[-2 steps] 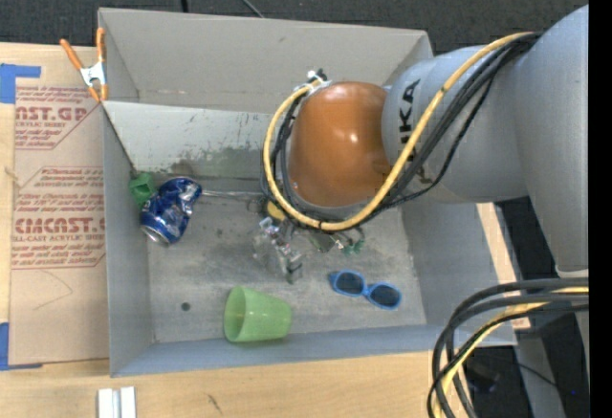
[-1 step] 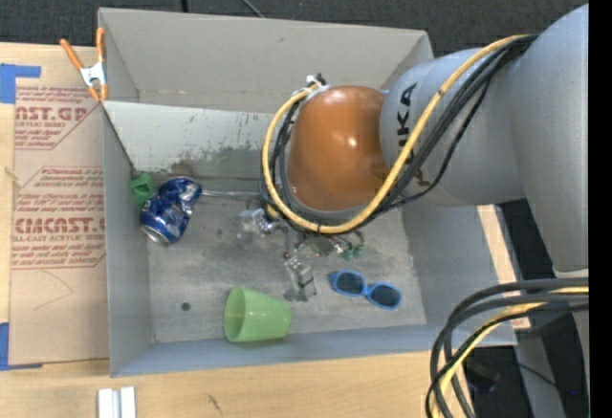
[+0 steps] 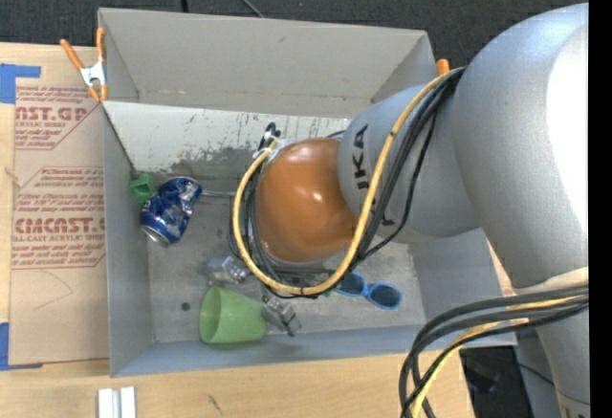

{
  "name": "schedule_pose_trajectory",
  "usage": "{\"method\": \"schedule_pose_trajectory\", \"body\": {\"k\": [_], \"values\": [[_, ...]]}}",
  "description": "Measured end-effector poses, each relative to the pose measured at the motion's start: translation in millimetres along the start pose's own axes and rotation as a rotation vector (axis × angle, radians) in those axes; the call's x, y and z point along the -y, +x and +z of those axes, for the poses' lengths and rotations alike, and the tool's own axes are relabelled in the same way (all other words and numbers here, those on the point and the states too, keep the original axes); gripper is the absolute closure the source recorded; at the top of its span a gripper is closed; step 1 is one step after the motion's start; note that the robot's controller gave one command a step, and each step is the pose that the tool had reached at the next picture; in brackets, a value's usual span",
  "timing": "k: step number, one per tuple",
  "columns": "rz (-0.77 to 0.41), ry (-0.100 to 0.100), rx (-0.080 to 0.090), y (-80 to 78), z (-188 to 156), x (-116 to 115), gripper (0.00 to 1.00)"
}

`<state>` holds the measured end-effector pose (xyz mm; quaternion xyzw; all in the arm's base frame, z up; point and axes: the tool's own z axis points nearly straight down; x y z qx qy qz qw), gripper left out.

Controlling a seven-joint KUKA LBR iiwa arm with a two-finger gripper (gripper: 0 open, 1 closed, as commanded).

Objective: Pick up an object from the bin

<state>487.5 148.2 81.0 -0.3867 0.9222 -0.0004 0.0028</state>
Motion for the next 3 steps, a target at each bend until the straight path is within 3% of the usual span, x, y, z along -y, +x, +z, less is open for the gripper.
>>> {"method": "schedule_pose_trajectory", "body": {"k": [1, 2, 3], "values": [[0.293, 0.0, -0.004, -18.8, 7.3, -25.0, 0.0], [0.292, -0.003, -0.004, -17.6, 11.3, -26.9, 1.0], [0.293, 0.001, 0.006, -20.0, 9.9, -25.3, 0.0]]}}
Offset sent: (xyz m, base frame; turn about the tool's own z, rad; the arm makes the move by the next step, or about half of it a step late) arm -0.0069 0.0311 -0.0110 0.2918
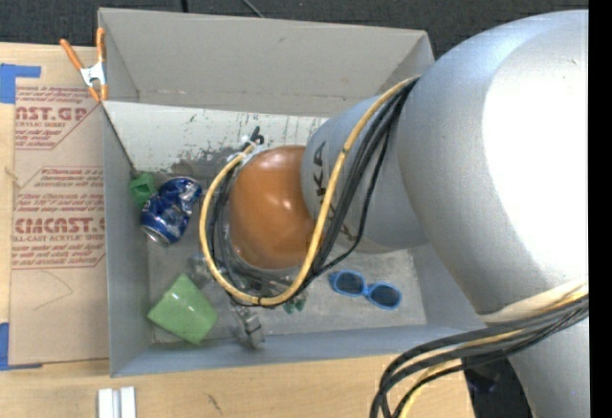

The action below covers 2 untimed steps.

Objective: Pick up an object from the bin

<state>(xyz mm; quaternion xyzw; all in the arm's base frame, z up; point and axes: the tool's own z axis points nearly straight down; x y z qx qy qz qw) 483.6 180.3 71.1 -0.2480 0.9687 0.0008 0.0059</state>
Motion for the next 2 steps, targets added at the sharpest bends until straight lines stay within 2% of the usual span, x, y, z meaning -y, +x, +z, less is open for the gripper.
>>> {"method": "schedule_pose_trajectory", "body": {"k": [1, 2], "values": [[-0.194, -0.002, -0.005, -35.1, 1.0, -57.4, 0.0], [-0.191, 0.0, -0.002, -36.1, -0.6, -55.1, 1.0]]}}
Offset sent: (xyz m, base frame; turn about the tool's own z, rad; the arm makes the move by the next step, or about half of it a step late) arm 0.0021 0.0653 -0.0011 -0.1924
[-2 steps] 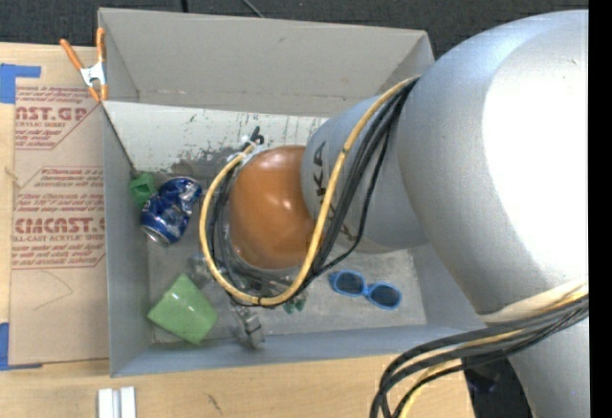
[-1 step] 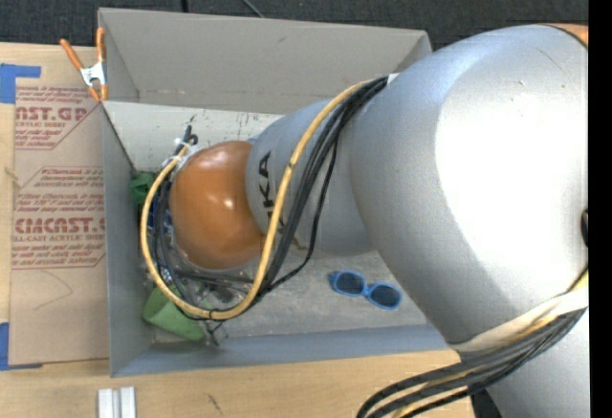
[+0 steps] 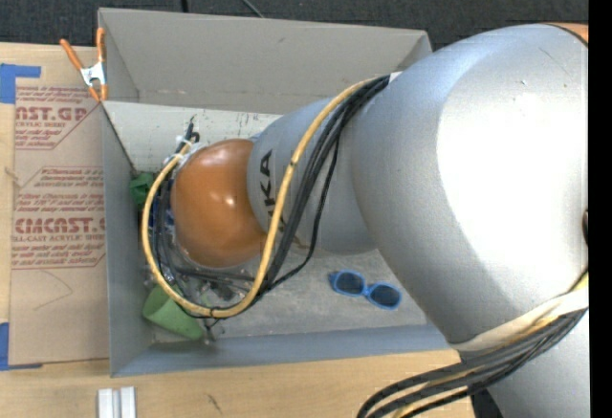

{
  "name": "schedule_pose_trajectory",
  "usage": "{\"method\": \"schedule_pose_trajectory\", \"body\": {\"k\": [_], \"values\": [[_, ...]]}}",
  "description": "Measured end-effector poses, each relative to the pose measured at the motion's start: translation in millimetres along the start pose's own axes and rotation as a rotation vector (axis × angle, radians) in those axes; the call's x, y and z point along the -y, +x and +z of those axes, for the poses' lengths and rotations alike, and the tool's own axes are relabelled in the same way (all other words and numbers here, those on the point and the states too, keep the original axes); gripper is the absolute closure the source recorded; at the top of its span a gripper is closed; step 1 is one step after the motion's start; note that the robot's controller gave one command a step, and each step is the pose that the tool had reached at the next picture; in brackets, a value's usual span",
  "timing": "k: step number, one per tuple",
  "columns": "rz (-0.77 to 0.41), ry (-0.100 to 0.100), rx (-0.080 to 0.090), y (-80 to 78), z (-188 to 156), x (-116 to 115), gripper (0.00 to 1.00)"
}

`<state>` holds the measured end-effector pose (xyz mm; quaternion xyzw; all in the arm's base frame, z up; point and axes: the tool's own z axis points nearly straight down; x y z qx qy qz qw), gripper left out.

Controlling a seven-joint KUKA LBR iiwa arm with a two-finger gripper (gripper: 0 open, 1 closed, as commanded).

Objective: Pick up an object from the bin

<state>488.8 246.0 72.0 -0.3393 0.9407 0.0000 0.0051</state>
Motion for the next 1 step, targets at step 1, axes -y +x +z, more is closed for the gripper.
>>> {"method": "schedule_pose_trajectory", "body": {"k": [1], "values": [[-0.02, -0.001, 0.002, -12.0, -143.1, 20.0, 1.0]]}}
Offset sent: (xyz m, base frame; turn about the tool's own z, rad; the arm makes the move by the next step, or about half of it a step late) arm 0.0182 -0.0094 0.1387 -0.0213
